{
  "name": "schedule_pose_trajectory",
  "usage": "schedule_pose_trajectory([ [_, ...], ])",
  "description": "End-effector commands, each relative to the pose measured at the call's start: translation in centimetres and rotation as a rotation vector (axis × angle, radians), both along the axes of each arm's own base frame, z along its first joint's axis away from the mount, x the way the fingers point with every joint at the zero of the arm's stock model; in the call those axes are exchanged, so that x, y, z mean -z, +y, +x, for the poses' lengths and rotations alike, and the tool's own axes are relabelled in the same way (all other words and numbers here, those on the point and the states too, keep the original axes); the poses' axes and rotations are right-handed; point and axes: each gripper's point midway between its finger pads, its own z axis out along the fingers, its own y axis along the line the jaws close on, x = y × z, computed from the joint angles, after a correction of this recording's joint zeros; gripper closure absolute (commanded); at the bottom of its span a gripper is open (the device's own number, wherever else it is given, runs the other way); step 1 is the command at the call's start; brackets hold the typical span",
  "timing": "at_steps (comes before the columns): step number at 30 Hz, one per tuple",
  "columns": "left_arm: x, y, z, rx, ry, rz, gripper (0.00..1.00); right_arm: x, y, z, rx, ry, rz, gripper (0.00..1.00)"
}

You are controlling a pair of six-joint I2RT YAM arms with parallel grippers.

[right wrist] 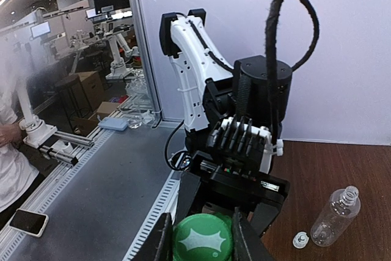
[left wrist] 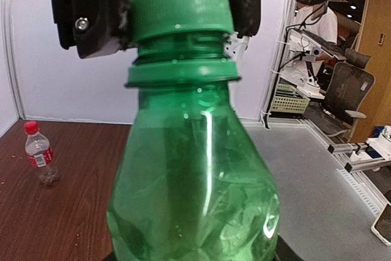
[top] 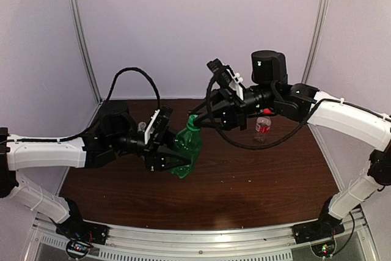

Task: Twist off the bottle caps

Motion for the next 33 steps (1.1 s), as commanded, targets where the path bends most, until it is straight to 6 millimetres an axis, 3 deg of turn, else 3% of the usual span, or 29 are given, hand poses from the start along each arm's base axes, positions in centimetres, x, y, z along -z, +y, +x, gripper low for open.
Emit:
schedule_pose_trajectory([
  [1, -2.8, 0.7, -3.2, 0.207, -0.097, -0.099, 0.67, 0.2, -1.0, -1.4, -0.138, -0.024, -0.002, 0.93],
  [20, -1.3, 0.5, -3.8, 0.296, -0.063, -0.063, 0.67, -2.5, -2.6, -3.8, -0.252, -0.055, 0.061, 0.93],
  [25, -1.7, 0.6, -3.2, 0.226, -0.093, -0.06, 0.67, -2.7, -2.5, -2.7, -0.135, -0.056, 0.043, 0.93],
  [33, -2.6, 1.4, -1.3, 0.025, -0.158, -0.052, 0.66, -1.7, -3.8, 1.4, 0.149, -0.001, 0.018, 0.92],
])
